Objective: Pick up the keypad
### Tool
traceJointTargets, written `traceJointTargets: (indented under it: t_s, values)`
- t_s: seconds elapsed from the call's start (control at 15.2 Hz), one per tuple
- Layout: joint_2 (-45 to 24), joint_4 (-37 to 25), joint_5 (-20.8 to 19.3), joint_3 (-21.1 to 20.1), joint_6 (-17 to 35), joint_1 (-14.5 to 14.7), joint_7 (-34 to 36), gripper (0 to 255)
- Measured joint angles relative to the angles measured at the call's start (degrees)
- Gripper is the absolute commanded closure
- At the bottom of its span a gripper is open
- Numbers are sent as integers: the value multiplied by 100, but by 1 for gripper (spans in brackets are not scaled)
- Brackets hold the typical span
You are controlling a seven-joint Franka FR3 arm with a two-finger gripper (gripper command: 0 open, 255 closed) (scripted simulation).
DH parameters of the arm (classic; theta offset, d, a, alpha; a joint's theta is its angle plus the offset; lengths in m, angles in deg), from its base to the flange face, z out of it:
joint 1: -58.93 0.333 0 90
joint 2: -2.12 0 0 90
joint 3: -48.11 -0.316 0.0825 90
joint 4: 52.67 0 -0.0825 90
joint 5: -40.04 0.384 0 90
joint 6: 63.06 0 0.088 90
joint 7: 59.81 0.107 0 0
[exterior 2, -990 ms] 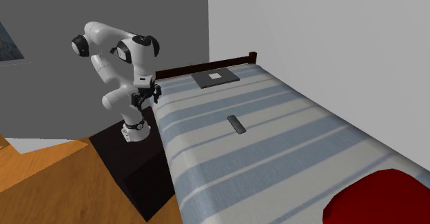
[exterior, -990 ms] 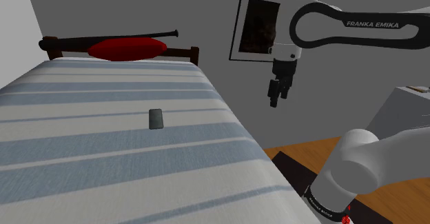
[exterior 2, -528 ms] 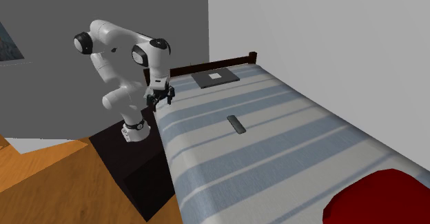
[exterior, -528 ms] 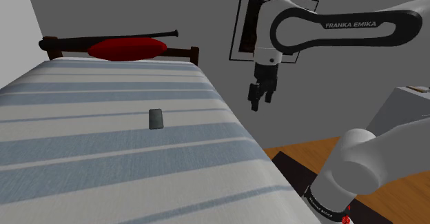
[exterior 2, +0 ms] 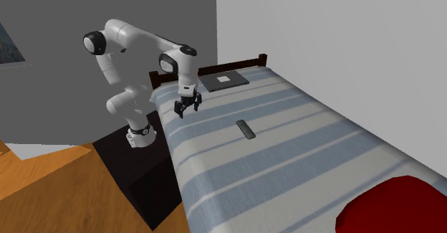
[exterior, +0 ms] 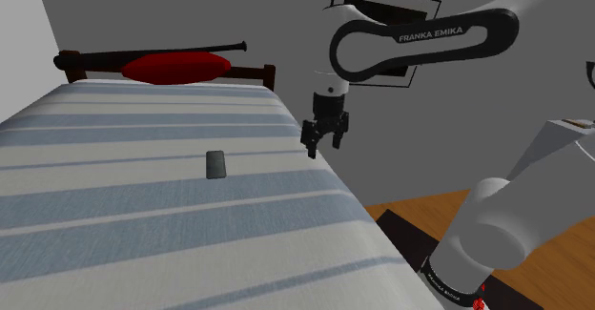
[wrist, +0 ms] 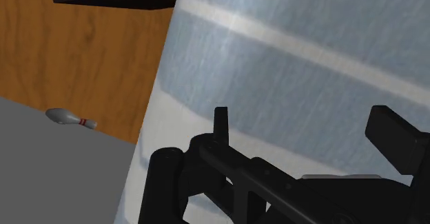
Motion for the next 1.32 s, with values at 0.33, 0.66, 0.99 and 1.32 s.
traceJointTargets:
  t_s: [0.33,0.66,0.99,1.32]
  values:
    - [-1018,-697,-26,-324,425,10,699,0]
    - [-2044,-1555,-206,-604,678,99,1482,0]
    - [-3144,-2623,-530,-713,769,246,2159,0]
    - [-4315,-3985,-891,-697,635,535,2778,0]
